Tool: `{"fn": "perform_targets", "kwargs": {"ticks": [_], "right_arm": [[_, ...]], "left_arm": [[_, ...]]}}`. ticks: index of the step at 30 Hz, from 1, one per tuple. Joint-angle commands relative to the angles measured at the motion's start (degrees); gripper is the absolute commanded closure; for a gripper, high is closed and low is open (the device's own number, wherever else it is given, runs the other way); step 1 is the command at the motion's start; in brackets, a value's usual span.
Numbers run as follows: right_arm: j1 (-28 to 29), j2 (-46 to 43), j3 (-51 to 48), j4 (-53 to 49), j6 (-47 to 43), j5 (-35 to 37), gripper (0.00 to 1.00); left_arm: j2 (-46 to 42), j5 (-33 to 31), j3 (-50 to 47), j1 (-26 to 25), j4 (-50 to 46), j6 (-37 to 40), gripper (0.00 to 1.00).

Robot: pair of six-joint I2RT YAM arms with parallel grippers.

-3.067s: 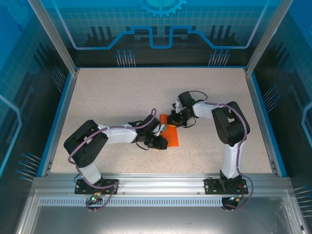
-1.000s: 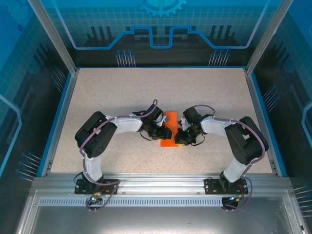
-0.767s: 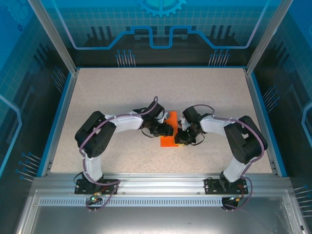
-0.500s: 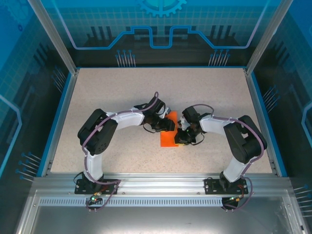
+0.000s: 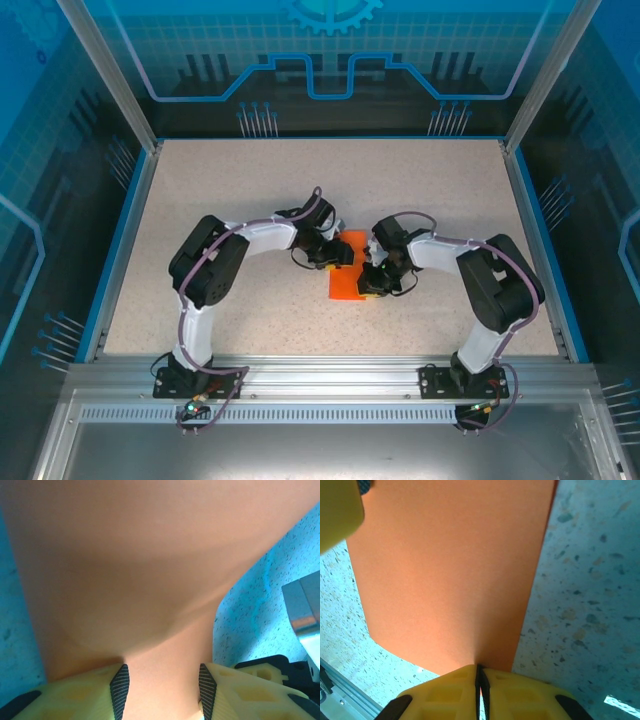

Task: Fold a paper plane with a square sheet of paper (fold left side to right side)
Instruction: First fold the square sheet of paper in half at the center of the table.

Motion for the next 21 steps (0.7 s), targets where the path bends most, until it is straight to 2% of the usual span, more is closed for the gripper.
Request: {"fn": "perform_targets", "kwargs": {"ticks": [1, 21], "right_arm": [[0.4, 4.1, -2.2, -5.4, -1.2, 10.7, 0.87], [0.6, 5.5, -1.4, -6.0, -2.0, 10.4, 0.87]], "left_arm": [[3.0, -4.4, 2.5, 2.9, -0.6, 1.5, 0.53], [12.2, -3.5, 17.5, 4.8, -3.9, 0.7, 0.51]]}}
